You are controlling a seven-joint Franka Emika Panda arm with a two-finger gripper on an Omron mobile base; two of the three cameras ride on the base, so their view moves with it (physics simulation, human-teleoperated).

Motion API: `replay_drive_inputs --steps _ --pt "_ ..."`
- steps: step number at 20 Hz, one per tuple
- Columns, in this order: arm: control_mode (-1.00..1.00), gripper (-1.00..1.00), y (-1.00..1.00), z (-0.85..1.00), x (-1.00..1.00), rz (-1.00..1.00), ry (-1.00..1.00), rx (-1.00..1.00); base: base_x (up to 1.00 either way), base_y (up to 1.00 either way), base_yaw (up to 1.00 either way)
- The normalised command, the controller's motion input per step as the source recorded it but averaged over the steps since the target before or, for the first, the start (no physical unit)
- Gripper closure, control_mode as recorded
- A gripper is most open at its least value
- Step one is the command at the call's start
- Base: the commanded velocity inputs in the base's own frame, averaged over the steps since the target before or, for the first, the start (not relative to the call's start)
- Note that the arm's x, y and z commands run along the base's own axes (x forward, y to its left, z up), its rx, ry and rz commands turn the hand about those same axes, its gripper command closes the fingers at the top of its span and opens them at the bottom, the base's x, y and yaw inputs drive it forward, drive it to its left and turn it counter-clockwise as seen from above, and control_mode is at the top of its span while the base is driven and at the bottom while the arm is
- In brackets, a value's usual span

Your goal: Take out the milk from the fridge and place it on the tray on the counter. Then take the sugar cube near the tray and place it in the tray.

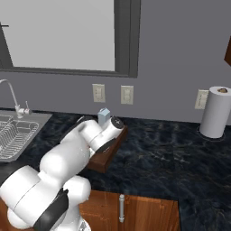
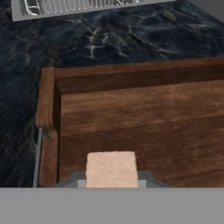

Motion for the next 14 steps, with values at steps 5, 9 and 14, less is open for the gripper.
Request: replay_drive_inputs --steps 5,9,14 --pt "-1.0 1.0 -0.01 -0.18 0.1 0.03 0.0 0.0 0.0 0.0 0.0" --pt "-1.0 1.0 0.0 -0.16 0.24 0.0 0.0 0.0 0.0 0.0 0.0" --pt "-1.0 1.0 0.0 -0.14 0.25 0.0 0.0 0.0 0.0 0.0 0.0"
